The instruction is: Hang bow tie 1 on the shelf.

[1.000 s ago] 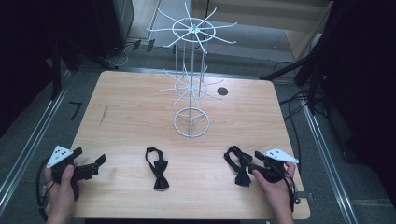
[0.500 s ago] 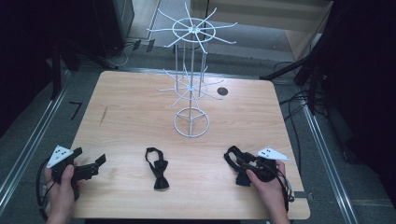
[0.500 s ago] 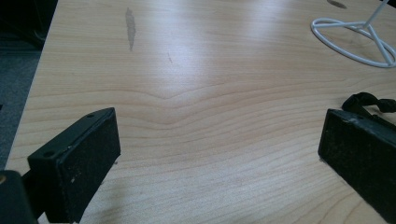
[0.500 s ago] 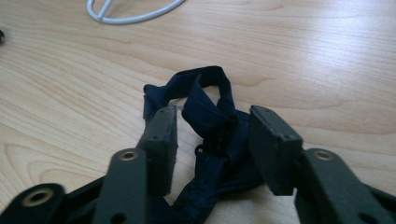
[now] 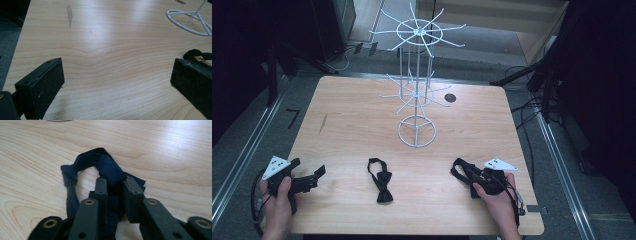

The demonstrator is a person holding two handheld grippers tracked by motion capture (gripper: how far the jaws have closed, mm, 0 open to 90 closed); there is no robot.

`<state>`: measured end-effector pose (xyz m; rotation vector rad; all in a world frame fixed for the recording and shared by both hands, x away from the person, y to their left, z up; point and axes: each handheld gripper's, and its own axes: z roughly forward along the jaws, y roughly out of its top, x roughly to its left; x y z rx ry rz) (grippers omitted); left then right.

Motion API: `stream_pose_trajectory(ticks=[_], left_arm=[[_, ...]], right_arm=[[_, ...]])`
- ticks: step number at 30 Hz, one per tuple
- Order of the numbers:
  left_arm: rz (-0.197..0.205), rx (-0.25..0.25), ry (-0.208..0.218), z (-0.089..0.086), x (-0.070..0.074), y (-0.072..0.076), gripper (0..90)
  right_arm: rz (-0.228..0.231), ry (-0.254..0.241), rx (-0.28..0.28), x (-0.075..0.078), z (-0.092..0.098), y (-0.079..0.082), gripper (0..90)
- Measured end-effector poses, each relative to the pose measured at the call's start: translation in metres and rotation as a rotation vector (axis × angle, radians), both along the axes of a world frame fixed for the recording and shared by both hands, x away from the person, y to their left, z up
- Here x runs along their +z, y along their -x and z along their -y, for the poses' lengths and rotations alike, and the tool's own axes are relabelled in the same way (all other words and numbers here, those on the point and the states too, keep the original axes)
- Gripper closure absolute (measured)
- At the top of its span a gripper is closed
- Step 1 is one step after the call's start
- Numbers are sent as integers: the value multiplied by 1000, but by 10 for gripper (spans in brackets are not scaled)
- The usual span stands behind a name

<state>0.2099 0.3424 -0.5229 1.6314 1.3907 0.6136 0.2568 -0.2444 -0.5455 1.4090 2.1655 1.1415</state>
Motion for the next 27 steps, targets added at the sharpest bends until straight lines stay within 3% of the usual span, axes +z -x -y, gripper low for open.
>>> stream_pose_trajectory(ticks=[4,11,20,27], left_arm=[[-1,3,0,0,0,0,0],[-6,5,2,0,0,0,0],[-3,1,-7,0,0,0,0],[6,5,-1,0,0,0,0]], right_arm=[[-2,15,2,2,-1,0,843],[64,12,7,10,-3,5,856],[133,-39,-11,23,-6,11,857],[148,-88,-37,30,-7,12,857]])
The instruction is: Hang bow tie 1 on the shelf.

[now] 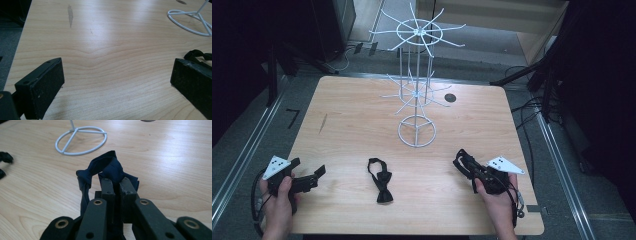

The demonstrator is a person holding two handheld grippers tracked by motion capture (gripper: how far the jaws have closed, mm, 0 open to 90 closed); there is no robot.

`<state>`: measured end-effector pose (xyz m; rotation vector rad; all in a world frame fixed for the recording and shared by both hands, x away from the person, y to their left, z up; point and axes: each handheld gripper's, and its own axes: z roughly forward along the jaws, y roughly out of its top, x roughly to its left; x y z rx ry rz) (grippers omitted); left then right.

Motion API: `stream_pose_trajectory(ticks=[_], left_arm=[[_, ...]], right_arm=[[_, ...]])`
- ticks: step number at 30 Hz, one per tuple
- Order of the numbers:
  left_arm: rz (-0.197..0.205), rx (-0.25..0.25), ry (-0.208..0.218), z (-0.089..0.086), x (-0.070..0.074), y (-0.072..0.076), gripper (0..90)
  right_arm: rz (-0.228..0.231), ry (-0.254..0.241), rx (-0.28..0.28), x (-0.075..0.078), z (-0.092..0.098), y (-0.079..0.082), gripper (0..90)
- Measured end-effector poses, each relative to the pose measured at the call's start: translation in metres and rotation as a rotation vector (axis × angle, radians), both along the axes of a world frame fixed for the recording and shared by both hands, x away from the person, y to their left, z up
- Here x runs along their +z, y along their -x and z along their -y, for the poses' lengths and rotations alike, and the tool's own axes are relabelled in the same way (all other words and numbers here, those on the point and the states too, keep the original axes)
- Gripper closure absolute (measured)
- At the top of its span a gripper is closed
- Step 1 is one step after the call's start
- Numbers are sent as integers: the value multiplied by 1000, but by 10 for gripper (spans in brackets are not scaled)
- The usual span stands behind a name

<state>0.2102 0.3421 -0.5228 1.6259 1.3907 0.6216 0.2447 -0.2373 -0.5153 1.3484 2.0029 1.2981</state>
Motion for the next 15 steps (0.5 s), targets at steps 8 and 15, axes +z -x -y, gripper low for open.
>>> stream_pose_trajectory(ticks=[8,15], left_arm=[[1,-1,-1,0,0,0,0],[3,-5,0,0,0,0,0]], right_arm=[[43,-30,-17,13,-2,1,857],[71,-33,-21,21,-8,1,857]])
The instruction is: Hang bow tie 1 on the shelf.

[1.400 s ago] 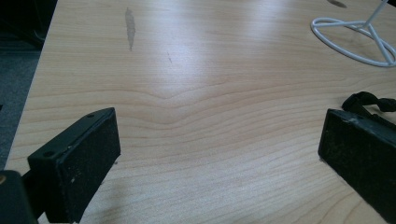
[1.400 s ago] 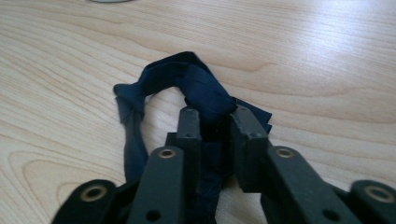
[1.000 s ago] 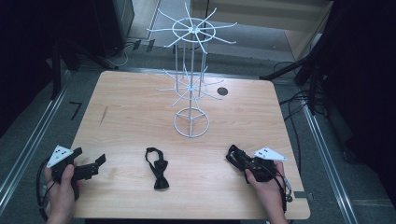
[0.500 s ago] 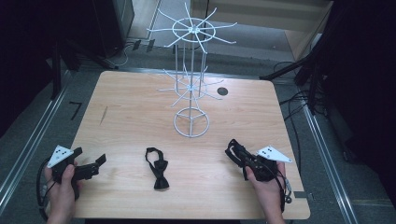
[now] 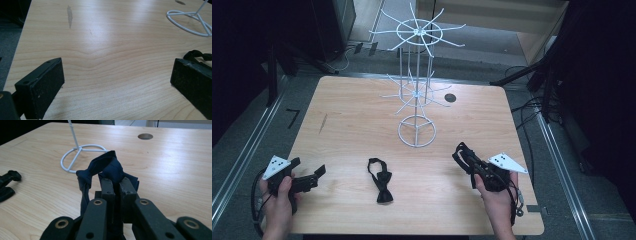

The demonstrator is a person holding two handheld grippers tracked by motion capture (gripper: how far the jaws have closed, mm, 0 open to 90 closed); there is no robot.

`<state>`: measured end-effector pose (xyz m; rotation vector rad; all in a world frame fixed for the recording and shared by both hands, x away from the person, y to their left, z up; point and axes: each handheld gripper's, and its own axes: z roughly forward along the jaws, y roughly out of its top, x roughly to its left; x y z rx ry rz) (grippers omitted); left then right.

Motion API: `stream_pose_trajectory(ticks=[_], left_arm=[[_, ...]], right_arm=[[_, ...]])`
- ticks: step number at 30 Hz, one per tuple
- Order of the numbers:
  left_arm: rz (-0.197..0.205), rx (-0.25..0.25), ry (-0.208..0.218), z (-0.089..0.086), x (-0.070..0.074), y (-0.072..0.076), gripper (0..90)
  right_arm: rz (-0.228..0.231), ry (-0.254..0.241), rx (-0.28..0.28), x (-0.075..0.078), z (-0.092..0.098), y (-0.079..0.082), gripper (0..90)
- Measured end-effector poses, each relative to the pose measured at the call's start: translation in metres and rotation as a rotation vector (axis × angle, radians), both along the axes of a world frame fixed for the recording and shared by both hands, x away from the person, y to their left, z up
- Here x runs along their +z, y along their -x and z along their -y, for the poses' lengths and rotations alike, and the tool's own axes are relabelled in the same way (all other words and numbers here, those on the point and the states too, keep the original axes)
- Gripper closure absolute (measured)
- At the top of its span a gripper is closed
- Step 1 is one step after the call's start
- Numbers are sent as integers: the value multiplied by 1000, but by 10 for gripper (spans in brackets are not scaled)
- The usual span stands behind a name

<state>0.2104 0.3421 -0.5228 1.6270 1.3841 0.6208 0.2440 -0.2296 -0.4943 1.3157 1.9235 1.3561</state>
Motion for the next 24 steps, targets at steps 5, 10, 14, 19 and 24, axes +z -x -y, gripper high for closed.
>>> stream_pose_trajectory(ticks=[5,10,14,19,24], left_arm=[[-2,1,-2,0,0,0,0],[-2,2,-3,0,0,0,0],[-1,2,-2,0,0,0,0],[-2,1,3,0,0,0,0],[-2,1,3,0,0,0,0]], right_arm=[[33,3,5,11,-3,0,857],[63,-22,-2,23,-1,-3,857],[79,-35,-4,30,0,-5,857],[94,-47,-11,38,-1,-8,857],[110,-53,-10,44,-3,-10,857]])
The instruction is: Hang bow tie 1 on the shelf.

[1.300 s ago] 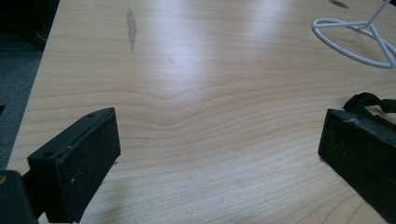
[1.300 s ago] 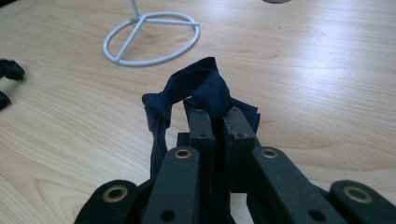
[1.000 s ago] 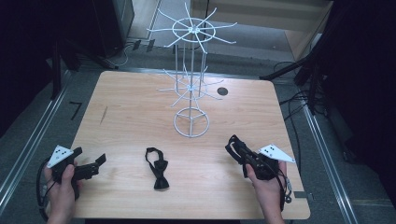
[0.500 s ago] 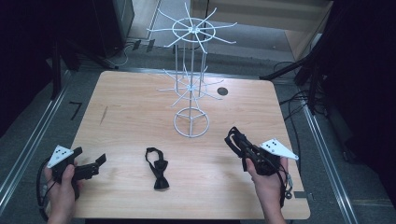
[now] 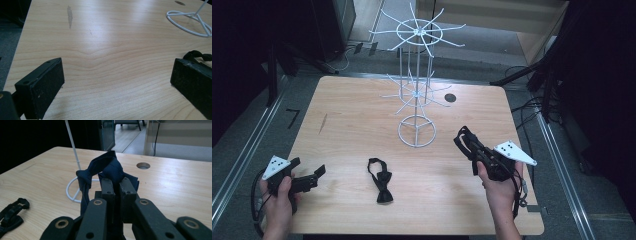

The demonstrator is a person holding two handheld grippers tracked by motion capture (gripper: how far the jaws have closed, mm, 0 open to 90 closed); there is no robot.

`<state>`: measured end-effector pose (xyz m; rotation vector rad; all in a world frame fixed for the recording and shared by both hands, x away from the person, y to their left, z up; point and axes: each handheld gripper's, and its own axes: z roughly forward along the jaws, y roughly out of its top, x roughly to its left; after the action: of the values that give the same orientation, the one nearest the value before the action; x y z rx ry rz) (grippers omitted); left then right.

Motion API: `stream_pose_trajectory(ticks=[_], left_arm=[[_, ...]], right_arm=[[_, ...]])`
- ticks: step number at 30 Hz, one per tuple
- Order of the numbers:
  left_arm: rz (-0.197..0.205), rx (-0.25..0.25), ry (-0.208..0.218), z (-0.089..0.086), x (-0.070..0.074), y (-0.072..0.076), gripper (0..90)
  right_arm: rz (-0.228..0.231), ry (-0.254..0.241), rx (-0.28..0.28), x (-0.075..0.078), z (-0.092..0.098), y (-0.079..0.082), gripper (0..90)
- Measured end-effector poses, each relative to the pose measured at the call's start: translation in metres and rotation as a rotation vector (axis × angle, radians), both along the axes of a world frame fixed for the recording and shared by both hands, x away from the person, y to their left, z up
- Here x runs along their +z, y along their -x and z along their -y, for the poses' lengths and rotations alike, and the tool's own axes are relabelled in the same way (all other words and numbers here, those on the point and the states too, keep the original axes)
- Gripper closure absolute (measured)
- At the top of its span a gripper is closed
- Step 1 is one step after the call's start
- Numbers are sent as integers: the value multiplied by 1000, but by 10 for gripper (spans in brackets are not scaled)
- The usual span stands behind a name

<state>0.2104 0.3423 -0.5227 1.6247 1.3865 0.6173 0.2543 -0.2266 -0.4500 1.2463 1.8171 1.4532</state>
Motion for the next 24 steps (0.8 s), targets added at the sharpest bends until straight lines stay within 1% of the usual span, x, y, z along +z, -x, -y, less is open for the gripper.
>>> stream_pose_trajectory(ticks=[8,14,22,24], left_arm=[[1,0,1,0,0,0,0],[-1,-3,5,-1,0,0,0],[-2,-4,6,-1,0,0,0],[-3,-6,7,-1,0,0,0]], right_arm=[[16,-6,10,9,-9,-6,857],[23,-21,14,12,-15,-12,857],[37,-42,9,21,-19,-16,857],[44,-39,10,23,-19,-16,857]])
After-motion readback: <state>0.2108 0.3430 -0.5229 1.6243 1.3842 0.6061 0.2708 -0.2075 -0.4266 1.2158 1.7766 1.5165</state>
